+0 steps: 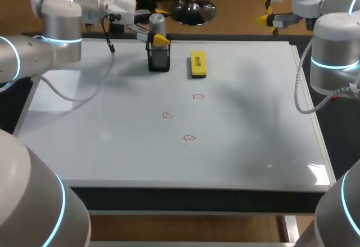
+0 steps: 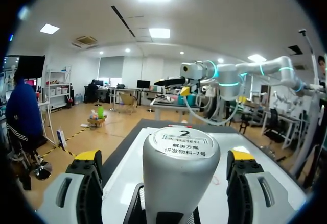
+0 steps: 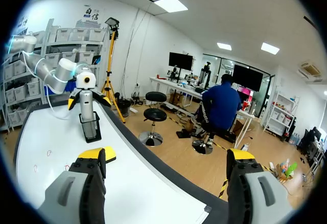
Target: Pick up the inspection probe, press it on each red-marked spot on the whiteboard one by one, put down the probe, pick up the eraser, and wipe off all the red marks.
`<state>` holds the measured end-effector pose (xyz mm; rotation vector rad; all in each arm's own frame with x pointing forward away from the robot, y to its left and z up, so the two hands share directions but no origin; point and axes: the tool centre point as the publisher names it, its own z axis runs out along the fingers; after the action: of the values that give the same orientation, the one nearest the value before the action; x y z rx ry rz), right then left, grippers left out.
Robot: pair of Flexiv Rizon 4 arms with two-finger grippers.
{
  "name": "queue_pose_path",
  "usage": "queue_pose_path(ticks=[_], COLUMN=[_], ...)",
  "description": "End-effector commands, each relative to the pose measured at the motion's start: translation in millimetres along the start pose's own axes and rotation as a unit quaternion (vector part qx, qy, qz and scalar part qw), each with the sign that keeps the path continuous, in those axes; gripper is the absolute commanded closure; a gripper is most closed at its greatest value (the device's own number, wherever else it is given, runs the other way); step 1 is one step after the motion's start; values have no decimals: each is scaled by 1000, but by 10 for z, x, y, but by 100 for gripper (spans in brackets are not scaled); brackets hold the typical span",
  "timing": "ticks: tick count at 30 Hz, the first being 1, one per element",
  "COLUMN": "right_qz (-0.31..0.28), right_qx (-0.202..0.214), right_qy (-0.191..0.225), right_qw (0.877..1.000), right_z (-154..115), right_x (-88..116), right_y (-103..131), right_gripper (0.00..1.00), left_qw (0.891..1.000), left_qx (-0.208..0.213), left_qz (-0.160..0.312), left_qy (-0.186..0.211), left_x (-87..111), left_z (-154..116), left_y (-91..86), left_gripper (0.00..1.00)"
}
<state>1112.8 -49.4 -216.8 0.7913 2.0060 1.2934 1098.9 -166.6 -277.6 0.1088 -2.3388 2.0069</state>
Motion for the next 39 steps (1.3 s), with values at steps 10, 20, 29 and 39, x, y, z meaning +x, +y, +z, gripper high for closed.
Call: queue_pose_path(ticks=[10,20,29,39], right_qz=[0,0,0,0], right_qx=[0,0,0,0], right_qy=[1,1,1,1], right_qw=[1000,1000,1000,1000], right_z=[2,2,2,2], right_x=[-7,-7,-7,-7], right_y=[-3,-3,-3,-3], right_gripper=[0,0,0,0], left_qw=[1000,1000,999,999], left_qx=[-3,0,12,13], left_qz=[-1,10,24,32], left_qy=[-3,-2,-18,-24], left_x=[76,136,176,170], left_z=[-33,-83,-159,-189], left_y=[22,-46,-218,-435], left_gripper=[100,100,100,100])
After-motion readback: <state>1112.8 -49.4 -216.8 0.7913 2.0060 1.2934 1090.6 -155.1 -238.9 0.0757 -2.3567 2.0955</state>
